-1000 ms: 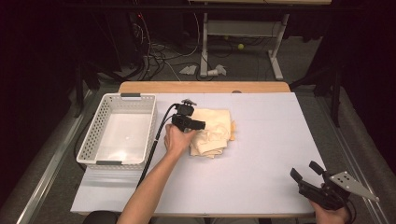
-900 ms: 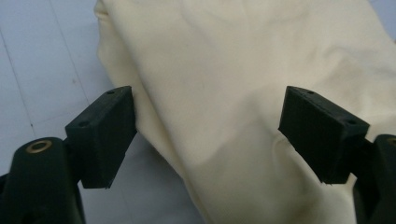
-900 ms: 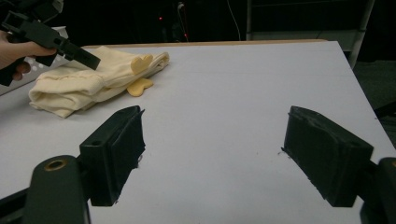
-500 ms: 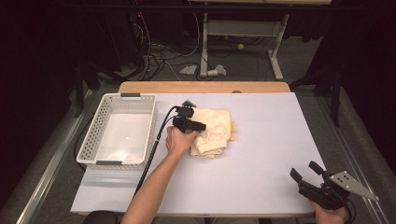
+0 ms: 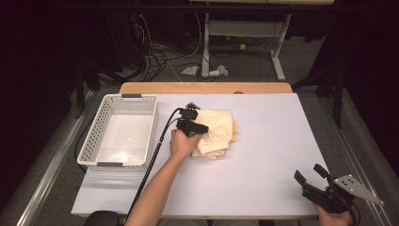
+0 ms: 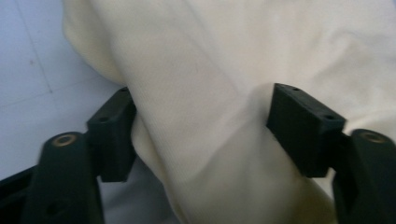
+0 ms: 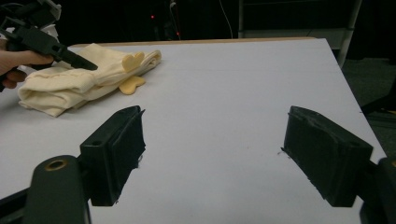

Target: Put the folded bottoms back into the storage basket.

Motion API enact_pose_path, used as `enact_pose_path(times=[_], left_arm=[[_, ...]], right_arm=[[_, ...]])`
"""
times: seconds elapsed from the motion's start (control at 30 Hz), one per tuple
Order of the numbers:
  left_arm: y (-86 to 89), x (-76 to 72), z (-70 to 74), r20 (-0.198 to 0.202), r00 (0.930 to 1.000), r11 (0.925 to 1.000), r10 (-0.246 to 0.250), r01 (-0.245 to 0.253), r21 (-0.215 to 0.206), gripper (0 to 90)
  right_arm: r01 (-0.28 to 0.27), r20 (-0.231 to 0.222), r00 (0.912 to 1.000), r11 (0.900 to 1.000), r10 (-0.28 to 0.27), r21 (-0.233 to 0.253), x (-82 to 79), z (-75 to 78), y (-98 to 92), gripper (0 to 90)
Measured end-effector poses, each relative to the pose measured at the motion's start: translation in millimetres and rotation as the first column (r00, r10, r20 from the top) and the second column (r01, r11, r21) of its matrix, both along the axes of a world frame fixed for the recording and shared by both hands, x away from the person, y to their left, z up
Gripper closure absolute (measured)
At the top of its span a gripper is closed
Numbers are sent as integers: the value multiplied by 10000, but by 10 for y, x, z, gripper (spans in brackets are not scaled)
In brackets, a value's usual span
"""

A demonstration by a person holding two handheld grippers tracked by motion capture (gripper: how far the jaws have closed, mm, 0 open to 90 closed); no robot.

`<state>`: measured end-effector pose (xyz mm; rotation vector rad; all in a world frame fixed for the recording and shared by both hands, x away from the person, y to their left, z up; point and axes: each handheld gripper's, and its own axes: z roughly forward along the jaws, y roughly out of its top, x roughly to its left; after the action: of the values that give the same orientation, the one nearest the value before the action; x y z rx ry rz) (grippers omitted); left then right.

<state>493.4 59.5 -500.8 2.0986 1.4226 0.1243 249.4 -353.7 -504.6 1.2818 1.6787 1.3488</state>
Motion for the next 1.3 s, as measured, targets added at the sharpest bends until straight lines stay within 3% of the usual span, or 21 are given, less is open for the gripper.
enact_pose_path(times=[0.07, 0.23, 0.43, 0.67, 0.8, 1.3], left_arm=[[-16, -3, 5, -66, 10000, 9998, -54, 53, -165, 421], [-31, 8, 13, -269, 9994, 9987, -228, 216, -453, 552], [-51, -3, 67, -282, 9984, 9987, -490, 487, -119, 680], [-8, -6, 162, -29, 9979, 9970, -651, 649, -430, 701], [28, -63, 327, 371, 9963, 9934, -777, 805, -818, 703], [159, -265, 750, 1328, 9853, 9851, -1075, 1237, -1199, 705]], right_arm=[[3, 114, 9999, 10000, -3, 10, -30, 5, -8, 212], [-58, 48, 10000, 10000, 58, -20, -28, 3, -3, 212], [-191, 98, 9998, 9998, 191, -25, -15, 7, 10, 212], [-353, 64, 9994, 9994, 353, -4, 19, 2, 11, 212], [-410, 9, 9992, 9992, 410, -21, 42, -3, 17, 212], [-362, 16, 9993, 9993, 362, -79, 38, 2, 29, 213]])
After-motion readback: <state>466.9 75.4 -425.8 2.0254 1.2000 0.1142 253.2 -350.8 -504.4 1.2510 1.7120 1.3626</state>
